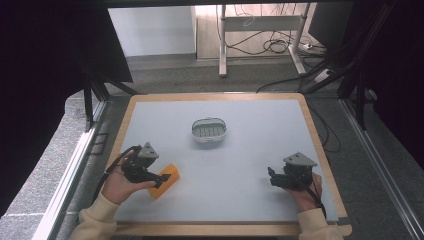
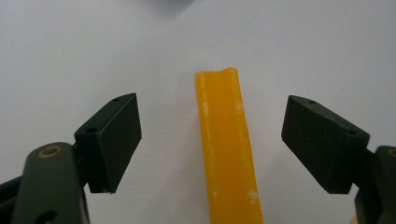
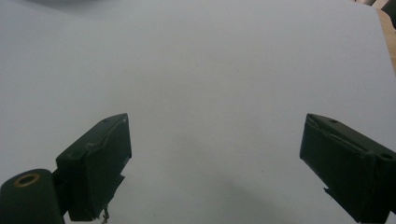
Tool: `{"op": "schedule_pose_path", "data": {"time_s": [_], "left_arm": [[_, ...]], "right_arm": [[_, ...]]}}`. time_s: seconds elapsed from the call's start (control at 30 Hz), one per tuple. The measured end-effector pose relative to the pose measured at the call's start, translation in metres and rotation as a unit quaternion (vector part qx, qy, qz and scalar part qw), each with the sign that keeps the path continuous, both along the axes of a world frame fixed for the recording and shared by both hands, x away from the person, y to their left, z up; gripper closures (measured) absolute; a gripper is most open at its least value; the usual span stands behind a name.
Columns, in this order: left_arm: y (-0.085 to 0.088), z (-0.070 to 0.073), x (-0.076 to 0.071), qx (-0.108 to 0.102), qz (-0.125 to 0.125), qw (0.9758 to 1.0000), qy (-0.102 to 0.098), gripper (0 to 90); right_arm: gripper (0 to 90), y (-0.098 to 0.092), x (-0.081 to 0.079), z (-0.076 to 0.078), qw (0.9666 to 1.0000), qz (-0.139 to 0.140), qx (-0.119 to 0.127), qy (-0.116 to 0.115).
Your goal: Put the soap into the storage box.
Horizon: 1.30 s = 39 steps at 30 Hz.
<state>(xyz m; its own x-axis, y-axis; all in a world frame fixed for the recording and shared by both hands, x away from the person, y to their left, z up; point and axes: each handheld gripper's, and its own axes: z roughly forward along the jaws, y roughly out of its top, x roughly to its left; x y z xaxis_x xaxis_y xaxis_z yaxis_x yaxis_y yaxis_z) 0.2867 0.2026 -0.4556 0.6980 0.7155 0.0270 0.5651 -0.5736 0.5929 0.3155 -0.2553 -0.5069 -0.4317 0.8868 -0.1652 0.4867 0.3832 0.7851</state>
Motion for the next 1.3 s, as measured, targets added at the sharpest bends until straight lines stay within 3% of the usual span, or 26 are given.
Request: {"op": "schedule_pose_path", "data": {"time_s": [0.33,0.6,0.93,0.97,1.03,1.13,1.3], "left_arm": [[-0.010,-0.020,0.008,0.026,0.007,0.9993,0.026,18.6],[-0.016,-0.027,0.009,0.029,0.010,0.9987,0.040,20.2],[-0.020,-0.040,0.013,0.041,0.018,0.9962,0.074,34.5],[-0.020,-0.041,0.013,0.034,0.018,0.9957,0.084,42.7],[-0.021,-0.042,0.013,0.032,0.020,0.9954,0.088,45.7],[-0.023,-0.044,0.013,0.040,0.033,0.9950,0.086,61.1],[-0.021,-0.044,0.013,0.031,0.039,0.9950,0.086,61.8]], "right_arm": [[9.9,0.001,0.000,-0.001,1.0000,0.003,-0.006,-0.001],[10.4,0.001,0.000,-0.001,0.9999,0.004,-0.011,-0.002],[10.5,0.002,0.000,-0.002,0.9998,0.003,-0.018,-0.002],[10.6,0.002,0.000,-0.002,0.9998,0.004,-0.020,-0.003],[10.7,0.002,0.000,-0.002,0.9998,0.004,-0.021,-0.002],[10.7,0.003,0.000,-0.003,0.9997,0.005,-0.026,0.000],[10.8,0.003,0.000,-0.003,0.9996,0.006,-0.027,0.000]]}}
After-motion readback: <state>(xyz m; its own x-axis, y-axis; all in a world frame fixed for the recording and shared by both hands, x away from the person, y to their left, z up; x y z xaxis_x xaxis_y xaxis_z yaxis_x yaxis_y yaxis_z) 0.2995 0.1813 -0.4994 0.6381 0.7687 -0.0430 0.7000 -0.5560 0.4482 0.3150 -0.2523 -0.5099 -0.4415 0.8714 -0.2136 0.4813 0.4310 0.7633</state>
